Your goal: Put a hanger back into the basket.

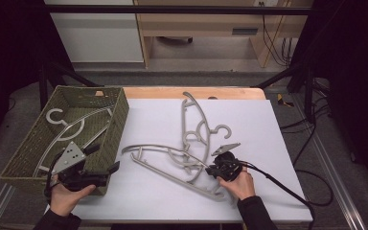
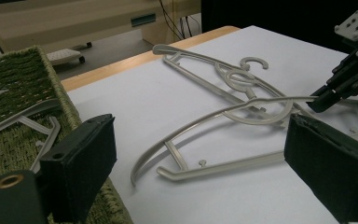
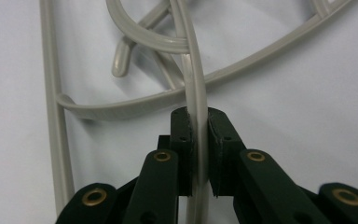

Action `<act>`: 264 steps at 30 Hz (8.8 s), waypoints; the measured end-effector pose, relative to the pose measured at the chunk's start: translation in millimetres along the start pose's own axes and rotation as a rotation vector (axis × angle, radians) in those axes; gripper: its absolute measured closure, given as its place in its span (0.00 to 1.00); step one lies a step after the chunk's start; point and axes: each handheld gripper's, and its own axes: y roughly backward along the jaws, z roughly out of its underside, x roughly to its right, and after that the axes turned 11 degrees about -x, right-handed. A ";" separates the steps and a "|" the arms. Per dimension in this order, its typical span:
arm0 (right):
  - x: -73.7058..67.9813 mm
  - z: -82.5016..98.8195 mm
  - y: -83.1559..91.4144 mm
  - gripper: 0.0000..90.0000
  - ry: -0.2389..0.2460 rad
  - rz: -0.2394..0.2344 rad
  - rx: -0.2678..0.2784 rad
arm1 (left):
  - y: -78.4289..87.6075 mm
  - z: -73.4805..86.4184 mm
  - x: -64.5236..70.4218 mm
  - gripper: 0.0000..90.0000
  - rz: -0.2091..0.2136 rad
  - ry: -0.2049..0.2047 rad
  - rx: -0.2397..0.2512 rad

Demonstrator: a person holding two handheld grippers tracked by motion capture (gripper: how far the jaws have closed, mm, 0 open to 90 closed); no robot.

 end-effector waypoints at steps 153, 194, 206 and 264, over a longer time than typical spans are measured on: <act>14.9 32.3 93.8 0.03 0.005 0.095 0.441 | 69.9 -37.8 -133.9 0.92 -0.339 0.087 -0.190; 13.3 30.3 85.8 0.03 0.012 0.104 0.395 | 49.4 28.1 -184.0 0.91 -0.437 0.141 -0.408; 13.4 30.3 85.9 0.03 0.017 0.104 0.396 | 32.2 27.5 -182.3 0.90 -0.398 0.171 -0.540; -2.3 1.8 47.9 0.04 -0.073 0.116 0.381 | 3.4 -3.0 -15.8 0.10 -0.040 0.064 0.025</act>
